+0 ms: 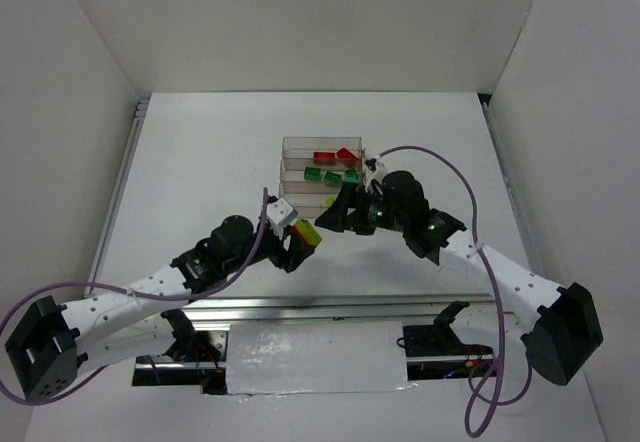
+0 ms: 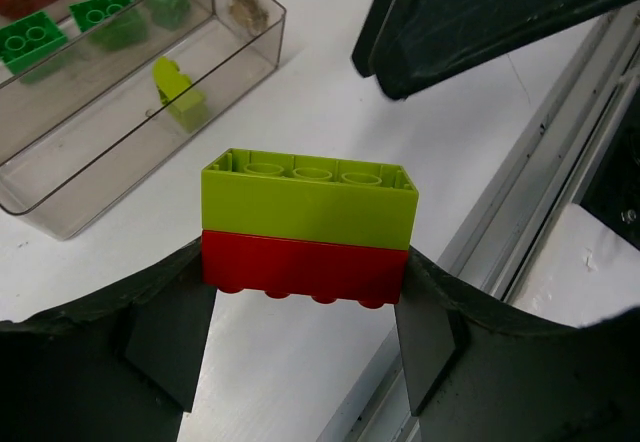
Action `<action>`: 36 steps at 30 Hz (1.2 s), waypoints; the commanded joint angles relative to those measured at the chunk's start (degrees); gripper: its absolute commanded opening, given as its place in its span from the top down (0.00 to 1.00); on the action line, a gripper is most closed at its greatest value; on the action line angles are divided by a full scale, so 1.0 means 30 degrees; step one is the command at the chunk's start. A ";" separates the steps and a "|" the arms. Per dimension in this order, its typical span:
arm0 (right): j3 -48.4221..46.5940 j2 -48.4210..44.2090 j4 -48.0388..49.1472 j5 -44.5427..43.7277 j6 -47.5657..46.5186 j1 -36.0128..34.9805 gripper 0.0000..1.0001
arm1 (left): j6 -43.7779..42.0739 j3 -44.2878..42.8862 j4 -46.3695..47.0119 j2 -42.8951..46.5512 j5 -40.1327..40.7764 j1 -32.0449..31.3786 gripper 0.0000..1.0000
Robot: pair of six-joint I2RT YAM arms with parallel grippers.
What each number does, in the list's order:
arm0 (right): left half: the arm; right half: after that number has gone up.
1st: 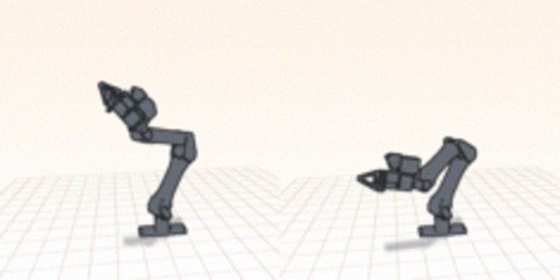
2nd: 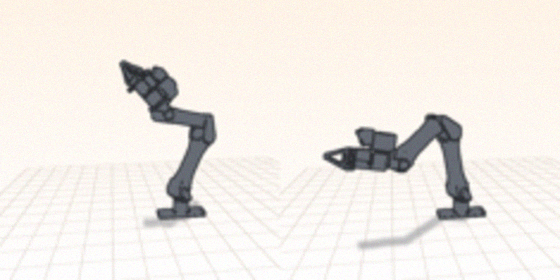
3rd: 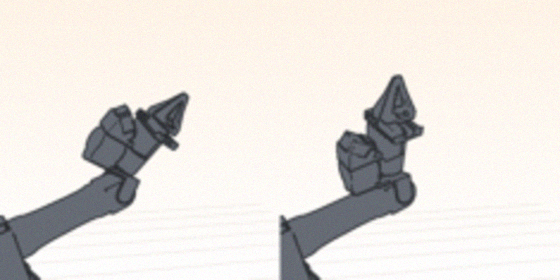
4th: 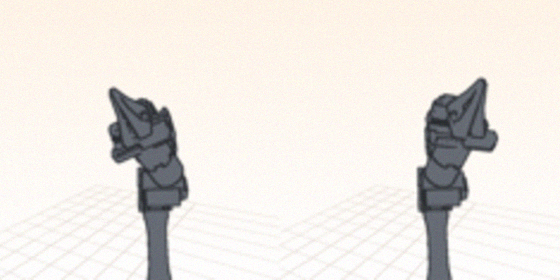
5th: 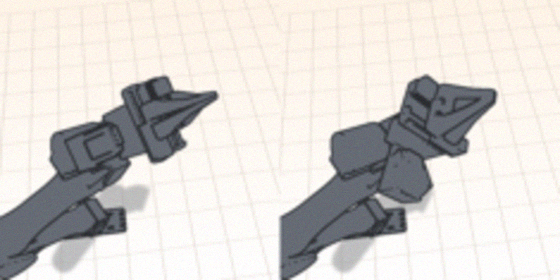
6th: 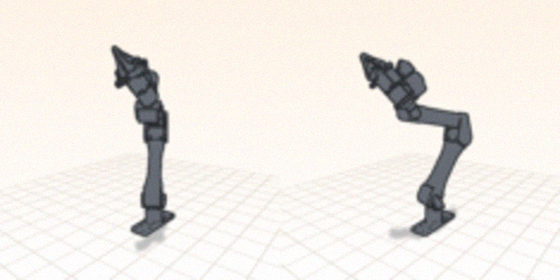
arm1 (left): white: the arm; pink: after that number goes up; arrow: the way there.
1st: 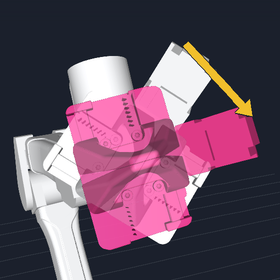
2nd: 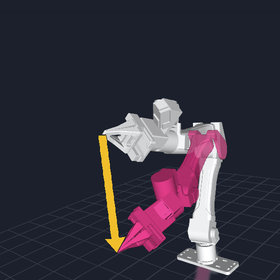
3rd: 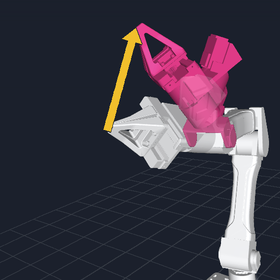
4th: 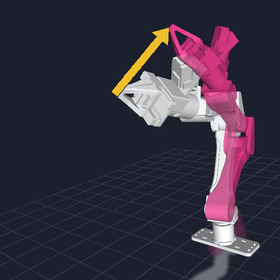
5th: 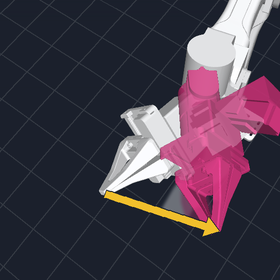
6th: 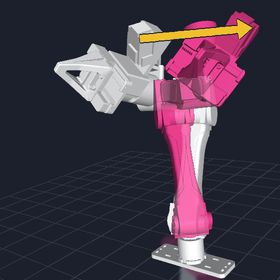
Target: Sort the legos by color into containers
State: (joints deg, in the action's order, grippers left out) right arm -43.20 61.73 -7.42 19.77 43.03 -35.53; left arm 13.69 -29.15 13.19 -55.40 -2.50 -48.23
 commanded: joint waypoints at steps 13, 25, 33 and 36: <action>-0.1744 0.2686 0.1681 -0.0055 -0.0046 -0.2923 1.00 | -0.1136 -0.0626 0.1434 0.0126 -0.0749 -0.0418 1.00; -0.1857 0.1302 -0.0102 -0.3478 -0.1887 0.0680 1.00 | -0.0610 0.0165 0.0205 0.0916 0.2354 -0.0448 1.00; -0.6776 0.8243 -0.3499 -0.8841 -0.3968 0.0856 1.00 | -0.0082 -0.0040 -0.0733 0.1531 0.3500 -0.0448 1.00; -0.8361 1.0296 -0.4293 -1.0071 -0.4468 0.0885 1.00 | 0.0210 -0.0128 -0.1436 0.2232 0.4143 -0.0448 1.00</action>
State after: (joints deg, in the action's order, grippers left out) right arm -63.22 89.56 -16.19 -2.87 33.10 -33.01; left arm 12.60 -28.69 9.23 -51.16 7.09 -49.63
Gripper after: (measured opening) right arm 0.432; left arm 0.763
